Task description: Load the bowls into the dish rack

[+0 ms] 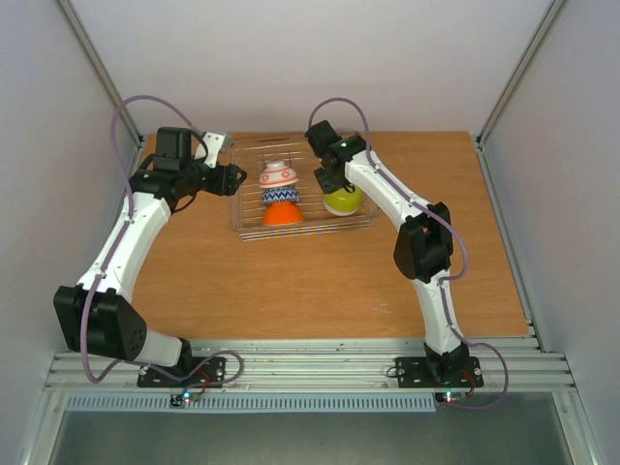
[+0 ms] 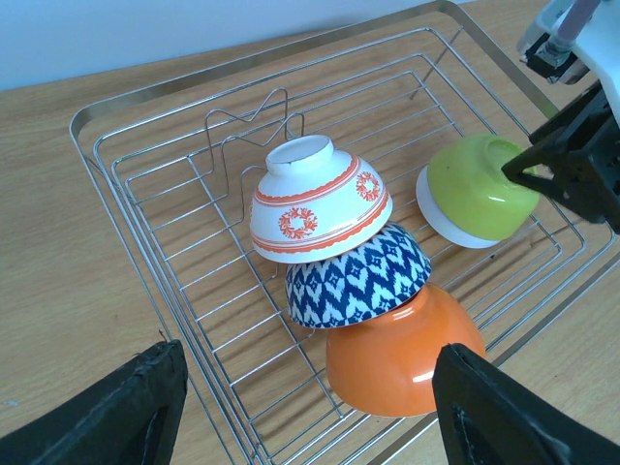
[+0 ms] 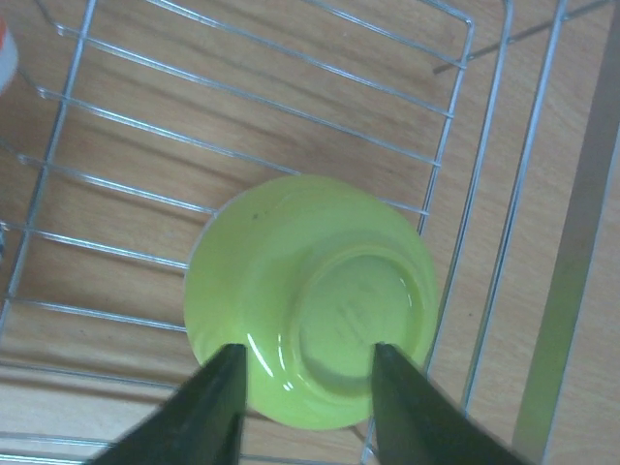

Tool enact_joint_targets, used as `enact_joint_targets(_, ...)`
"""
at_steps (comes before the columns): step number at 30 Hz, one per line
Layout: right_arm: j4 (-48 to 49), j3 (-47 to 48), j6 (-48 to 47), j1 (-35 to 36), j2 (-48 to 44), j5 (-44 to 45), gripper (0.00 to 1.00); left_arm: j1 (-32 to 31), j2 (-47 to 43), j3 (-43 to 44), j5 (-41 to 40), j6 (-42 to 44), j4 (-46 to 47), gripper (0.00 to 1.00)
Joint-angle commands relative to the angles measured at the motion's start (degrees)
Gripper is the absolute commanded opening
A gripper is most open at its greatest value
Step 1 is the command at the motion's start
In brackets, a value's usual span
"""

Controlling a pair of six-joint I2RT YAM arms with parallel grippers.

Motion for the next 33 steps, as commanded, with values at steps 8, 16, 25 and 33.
enact_joint_targets(8, 4.0, -7.7, 2.7, -1.1, -5.4, -2.2, 0.91, 0.0, 0.4, -0.5, 0.0, 0.6, 1.8, 0.71)
enact_joint_targets(16, 9.9, -14.0, 7.4, -6.6, -8.2, -13.0, 0.94, 0.0, 0.4, -0.6, -0.1, 0.6, 2.0, 0.71)
enact_joint_targets(25, 10.1, -12.0, 6.1, -7.8, -5.5, -17.7, 0.98, 0.0, 0.4, -0.5, -0.2, 0.6, 2.0, 0.71)
enact_joint_targets(33, 7.5, -8.5, 3.5, -7.3, -2.0, -13.3, 0.99, 0.0, 0.7, -0.6, -0.3, 0.7, 2.0, 0.71)
